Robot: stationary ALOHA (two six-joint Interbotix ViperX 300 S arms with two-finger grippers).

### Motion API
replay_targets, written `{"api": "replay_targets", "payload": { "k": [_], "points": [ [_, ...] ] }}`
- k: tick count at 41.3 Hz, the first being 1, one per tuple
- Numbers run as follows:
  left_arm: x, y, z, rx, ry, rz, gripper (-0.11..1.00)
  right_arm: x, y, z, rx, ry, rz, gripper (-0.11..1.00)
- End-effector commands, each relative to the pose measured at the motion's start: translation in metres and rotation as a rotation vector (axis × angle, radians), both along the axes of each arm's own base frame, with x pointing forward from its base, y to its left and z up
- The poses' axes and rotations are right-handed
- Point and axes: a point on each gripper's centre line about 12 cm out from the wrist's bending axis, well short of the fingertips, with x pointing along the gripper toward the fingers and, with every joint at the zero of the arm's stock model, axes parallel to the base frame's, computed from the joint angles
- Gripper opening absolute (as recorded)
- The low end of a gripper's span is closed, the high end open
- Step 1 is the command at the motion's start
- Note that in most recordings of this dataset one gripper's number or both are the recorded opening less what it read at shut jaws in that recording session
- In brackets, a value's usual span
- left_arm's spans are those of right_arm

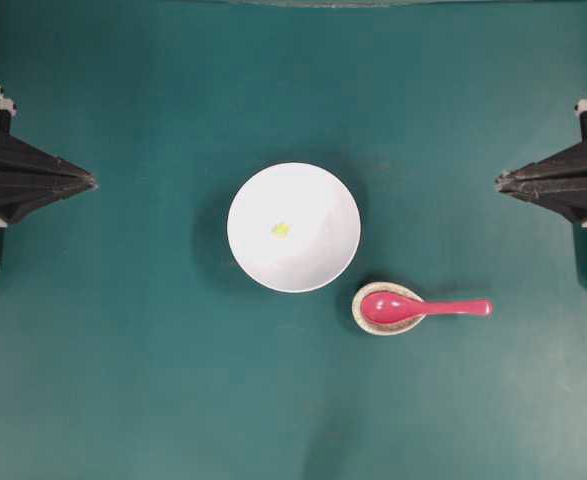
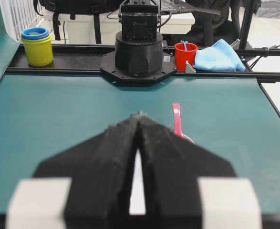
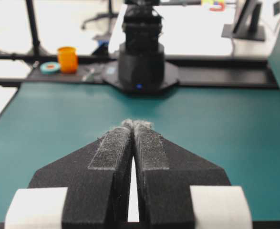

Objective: Scoop the yellow hexagonal prism block from the bowl with a spoon using the right arm.
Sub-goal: 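Move the right gripper toward the pink spoon handle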

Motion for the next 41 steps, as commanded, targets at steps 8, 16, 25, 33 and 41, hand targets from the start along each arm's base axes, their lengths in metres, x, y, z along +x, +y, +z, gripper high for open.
{"api": "replay_targets", "payload": {
  "k": [8, 16, 25, 33, 41],
  "points": [
    [0.003, 0.0, 0.007, 0.017, 0.015, -0.002, 0.06, 0.002, -0.001, 0.006, -0.009, -0.018, -0.006, 0.0],
    [0.003, 0.0, 0.007, 0.018, 0.015, -0.002, 0.06, 0.004, -0.001, 0.003, -0.009, -0.006, -0.004, 0.01],
    [0.003, 0.0, 0.007, 0.015, 0.014, -0.002, 0.06, 0.009, -0.001, -0.005, -0.001, 0.031, -0.003, 0.41],
    [0.002, 0.0, 0.007, 0.015, 0.012, -0.002, 0.06, 0.012, -0.001, -0.013, 0.003, 0.061, -0.004, 0.67],
    [0.002, 0.0, 0.008, 0.017, 0.011, -0.002, 0.06, 0.019, -0.001, -0.039, 0.015, 0.161, -0.006, 0.64]
  ]
}}
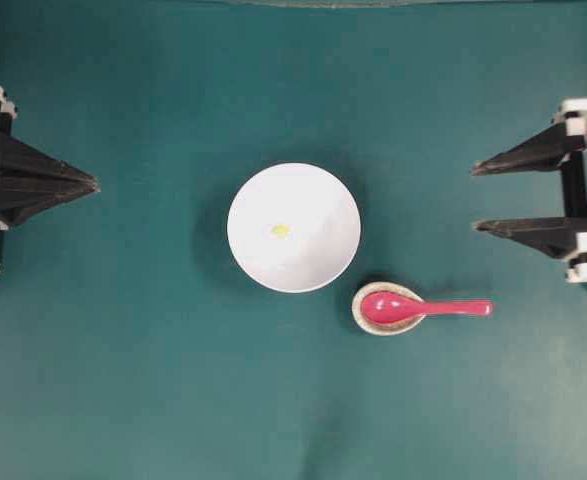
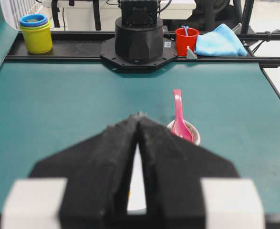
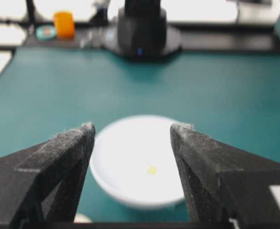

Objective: Scoop the yellow hexagonal prism block from the bowl with a spoon using the right arm.
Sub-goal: 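Move the right gripper toward the pink spoon handle, then close the right gripper on the pink spoon handle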

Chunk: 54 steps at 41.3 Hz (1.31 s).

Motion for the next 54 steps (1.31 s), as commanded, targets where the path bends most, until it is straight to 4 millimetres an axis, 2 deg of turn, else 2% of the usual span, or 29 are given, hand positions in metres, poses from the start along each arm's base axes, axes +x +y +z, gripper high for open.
{"api": "replay_targets", "payload": {
  "k": [1, 6, 13, 28, 44, 54],
  "points": [
    [0.002, 0.0, 0.012, 0.003, -0.029, -0.001, 0.06, 0.005, 0.0, -0.012, 0.009, 0.038, -0.003, 0.64],
    [0.002, 0.0, 0.011, 0.005, -0.025, -0.001, 0.06, 0.009, 0.002, -0.04, 0.023, 0.092, 0.003, 0.64],
    [0.001, 0.0, 0.013, 0.006, -0.037, -0.001, 0.06, 0.008, 0.017, -0.08, 0.063, 0.087, 0.042, 0.64],
    [-0.002, 0.0, 0.016, 0.006, -0.048, 0.0, 0.06, 0.01, 0.057, -0.132, 0.088, 0.094, 0.108, 0.63],
    [-0.002, 0.0, 0.017, 0.006, -0.052, 0.0, 0.06, 0.008, 0.075, -0.163, 0.113, 0.15, 0.087, 0.63],
    [-0.002, 0.0, 0.018, 0.006, -0.052, 0.0, 0.06, 0.012, 0.076, -0.177, 0.112, 0.198, 0.051, 0.63]
  ]
}}
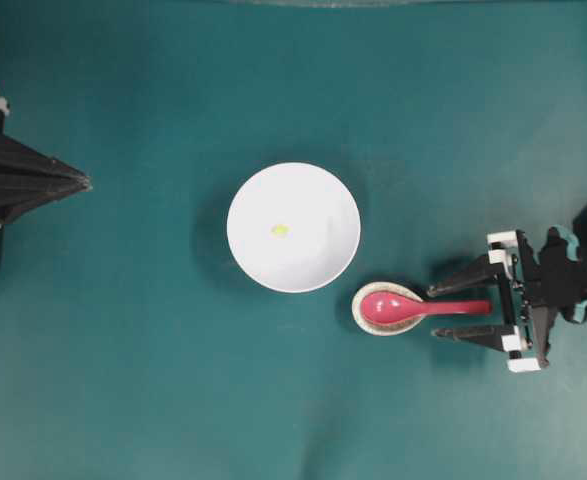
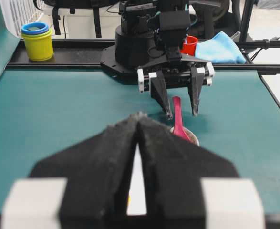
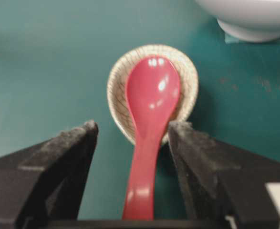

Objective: Scoop the yellow hexagonal prism block from the bowl with a spoon using the right arm.
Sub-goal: 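Close the right gripper on the pink spoon handle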

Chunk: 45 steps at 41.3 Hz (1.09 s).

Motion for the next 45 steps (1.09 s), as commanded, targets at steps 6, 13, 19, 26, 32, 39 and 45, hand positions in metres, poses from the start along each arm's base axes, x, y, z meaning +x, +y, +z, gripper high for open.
{"api": "replay_targets", "payload": {
  "k": [6, 13, 19, 26, 32, 39, 45],
  "points": [
    [0.002, -0.0001, 0.0112, 0.005, -0.025, 0.0, 0.06, 0.0025, 0.0005, -0.0007, 0.004, -0.004, -0.016, 0.62],
    [0.0019, -0.0001, 0.0098, 0.005, -0.012, 0.0, 0.06, -0.0001, 0.0004, -0.0061, 0.0, 0.043, -0.014, 0.59],
    [0.0019, -0.0001, 0.0097, 0.005, -0.011, 0.0, 0.06, -0.0008, 0.0, -0.0072, -0.002, 0.052, -0.015, 0.58],
    [0.0019, -0.0001, 0.0097, 0.005, -0.011, 0.0, 0.06, -0.0008, 0.0002, -0.0072, -0.008, 0.052, -0.011, 0.58],
    [0.0019, -0.0001, 0.0097, 0.005, -0.011, 0.0, 0.06, -0.0013, -0.0001, -0.0073, -0.018, 0.053, -0.008, 0.58],
    [0.0019, 0.0, 0.0095, 0.005, -0.009, 0.0, 0.06, -0.0008, 0.0002, -0.007, -0.036, 0.048, -0.002, 0.58],
    [0.0019, 0.0, 0.0091, 0.002, -0.006, 0.0, 0.06, -0.0003, 0.0004, -0.0068, -0.047, 0.046, 0.001, 0.58]
  ]
}}
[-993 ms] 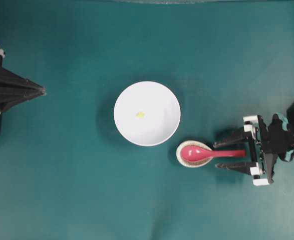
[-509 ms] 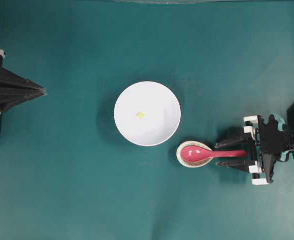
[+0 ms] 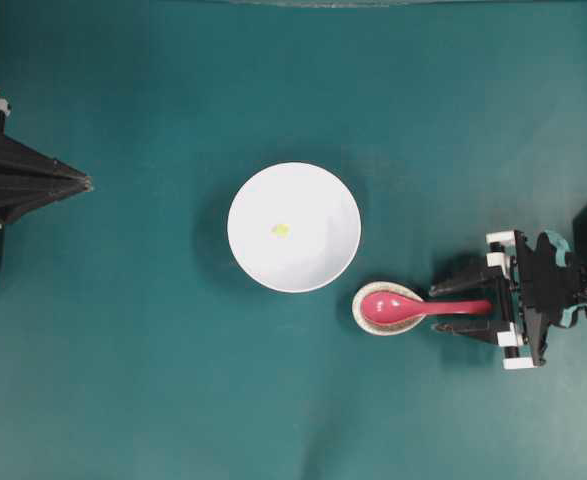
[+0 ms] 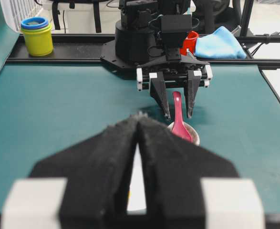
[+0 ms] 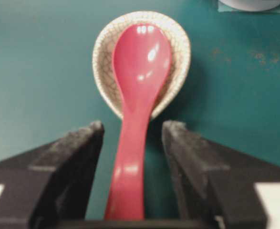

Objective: Scoop the yellow hexagonal prism block from the bowl with a spoon using the right arm.
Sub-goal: 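Close the right gripper on the pink spoon handle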

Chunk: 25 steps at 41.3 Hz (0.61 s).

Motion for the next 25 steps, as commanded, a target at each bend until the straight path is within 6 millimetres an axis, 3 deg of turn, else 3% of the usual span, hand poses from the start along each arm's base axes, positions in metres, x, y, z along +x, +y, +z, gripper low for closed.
{"api": "replay_targets", "payload": {
  "k": [1, 25],
  "points": [
    [0.0021, -0.0001, 0.0113, 0.0, -0.026, -0.001, 0.06, 0.0017, 0.002, 0.0035, 0.005, -0.018, 0.004, 0.58],
    [0.0021, -0.0001, 0.0112, -0.002, -0.025, -0.001, 0.06, 0.0031, 0.0018, 0.0047, 0.004, -0.028, 0.002, 0.55]
  ]
}}
